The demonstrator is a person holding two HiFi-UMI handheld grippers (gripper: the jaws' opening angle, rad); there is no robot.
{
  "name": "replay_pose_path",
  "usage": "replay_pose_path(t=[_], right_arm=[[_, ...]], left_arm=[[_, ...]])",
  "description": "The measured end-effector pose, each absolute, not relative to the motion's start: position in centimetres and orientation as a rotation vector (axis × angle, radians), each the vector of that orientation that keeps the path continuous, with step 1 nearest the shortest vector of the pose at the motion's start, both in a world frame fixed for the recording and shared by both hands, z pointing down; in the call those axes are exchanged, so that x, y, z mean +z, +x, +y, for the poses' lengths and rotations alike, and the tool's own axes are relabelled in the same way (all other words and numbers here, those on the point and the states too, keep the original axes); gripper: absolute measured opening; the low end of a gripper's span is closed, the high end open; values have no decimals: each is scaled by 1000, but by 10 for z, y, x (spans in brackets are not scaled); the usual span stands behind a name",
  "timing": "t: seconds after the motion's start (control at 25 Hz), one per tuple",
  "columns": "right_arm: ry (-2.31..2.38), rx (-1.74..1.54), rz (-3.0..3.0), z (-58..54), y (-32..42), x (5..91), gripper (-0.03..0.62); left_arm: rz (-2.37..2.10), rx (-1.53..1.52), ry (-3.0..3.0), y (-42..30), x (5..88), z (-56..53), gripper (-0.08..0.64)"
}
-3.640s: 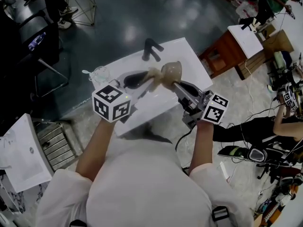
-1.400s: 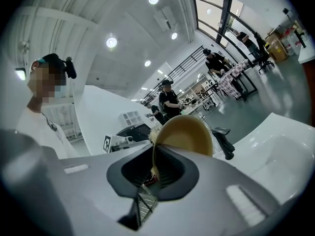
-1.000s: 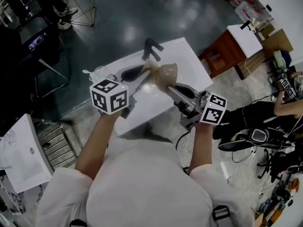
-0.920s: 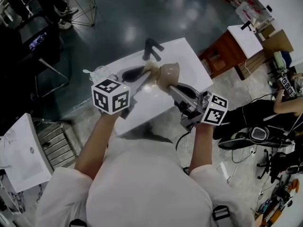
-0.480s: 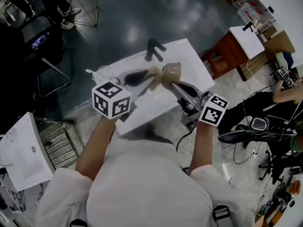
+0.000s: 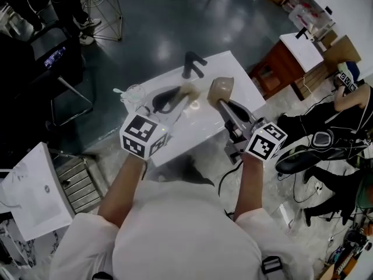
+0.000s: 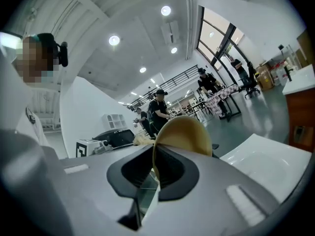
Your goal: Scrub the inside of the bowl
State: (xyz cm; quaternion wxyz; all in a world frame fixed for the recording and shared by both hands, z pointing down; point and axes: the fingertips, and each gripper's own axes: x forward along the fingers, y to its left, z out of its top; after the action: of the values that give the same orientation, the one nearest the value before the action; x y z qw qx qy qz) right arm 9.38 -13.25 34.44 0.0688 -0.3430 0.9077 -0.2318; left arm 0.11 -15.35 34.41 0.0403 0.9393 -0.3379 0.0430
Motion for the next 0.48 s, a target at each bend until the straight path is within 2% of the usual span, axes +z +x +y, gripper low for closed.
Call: replay_pose_path(t=[0.48], right_arm=[[-1427,-355,2801,-76,107,320,18]], left_arm=[[-1266,196,2952,-36,318,-121,100]])
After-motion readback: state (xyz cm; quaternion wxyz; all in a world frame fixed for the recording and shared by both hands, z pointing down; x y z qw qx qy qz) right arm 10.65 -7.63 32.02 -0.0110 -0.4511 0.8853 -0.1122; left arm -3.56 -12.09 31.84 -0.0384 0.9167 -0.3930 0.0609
